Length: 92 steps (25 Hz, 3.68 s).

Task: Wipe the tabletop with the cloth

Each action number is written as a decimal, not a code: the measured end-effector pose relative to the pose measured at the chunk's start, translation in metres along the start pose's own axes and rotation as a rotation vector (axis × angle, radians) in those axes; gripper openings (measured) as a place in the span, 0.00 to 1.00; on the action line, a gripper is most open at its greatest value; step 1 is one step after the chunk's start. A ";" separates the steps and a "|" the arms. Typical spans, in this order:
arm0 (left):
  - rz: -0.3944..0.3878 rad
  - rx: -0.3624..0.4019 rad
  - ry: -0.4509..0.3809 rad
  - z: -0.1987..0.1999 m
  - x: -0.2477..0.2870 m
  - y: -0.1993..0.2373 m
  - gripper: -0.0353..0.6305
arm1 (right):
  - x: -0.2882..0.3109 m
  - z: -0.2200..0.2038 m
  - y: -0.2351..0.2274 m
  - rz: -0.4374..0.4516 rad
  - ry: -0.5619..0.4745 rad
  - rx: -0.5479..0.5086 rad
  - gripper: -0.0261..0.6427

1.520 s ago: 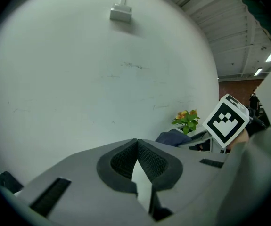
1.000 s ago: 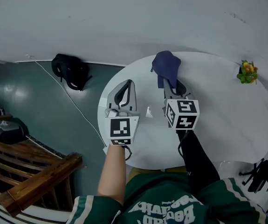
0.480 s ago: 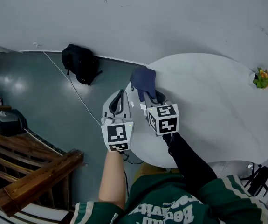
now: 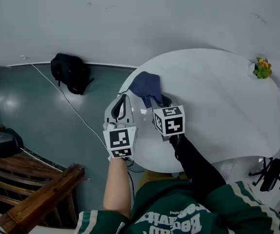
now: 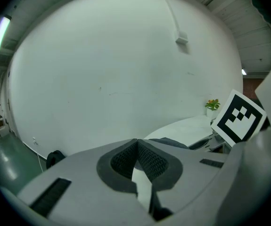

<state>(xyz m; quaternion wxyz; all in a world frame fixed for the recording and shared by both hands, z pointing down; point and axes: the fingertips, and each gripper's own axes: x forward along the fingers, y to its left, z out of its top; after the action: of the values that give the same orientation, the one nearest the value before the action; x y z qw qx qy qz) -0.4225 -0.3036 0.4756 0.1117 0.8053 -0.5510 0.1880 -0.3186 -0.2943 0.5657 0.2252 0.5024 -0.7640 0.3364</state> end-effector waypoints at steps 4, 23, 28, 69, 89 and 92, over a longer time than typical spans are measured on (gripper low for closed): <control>-0.073 0.020 -0.011 0.006 0.014 -0.037 0.05 | -0.018 -0.003 -0.039 -0.054 -0.014 0.029 0.18; -0.217 0.079 -0.049 0.053 0.049 -0.284 0.05 | -0.153 -0.037 -0.264 -0.171 -0.066 0.125 0.18; -0.265 0.097 -0.041 0.060 0.066 -0.356 0.05 | -0.192 -0.046 -0.333 -0.205 -0.085 0.155 0.18; -0.768 0.232 -0.068 0.088 0.104 -0.900 0.05 | -0.577 -0.234 -0.798 -0.747 -0.137 0.421 0.18; -0.517 0.205 -0.068 0.094 0.080 -0.709 0.05 | -0.461 -0.128 -0.614 -0.429 -0.277 0.237 0.18; -0.438 0.179 -0.070 0.092 0.071 -0.640 0.05 | -0.421 -0.100 -0.556 -0.348 -0.280 0.192 0.18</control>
<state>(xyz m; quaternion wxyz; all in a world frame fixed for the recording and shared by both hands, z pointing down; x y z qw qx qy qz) 0.2113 -0.1638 0.4404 0.0587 0.9185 -0.3476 0.1793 0.3586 -0.1101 0.5055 0.1227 0.6874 -0.6541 0.2907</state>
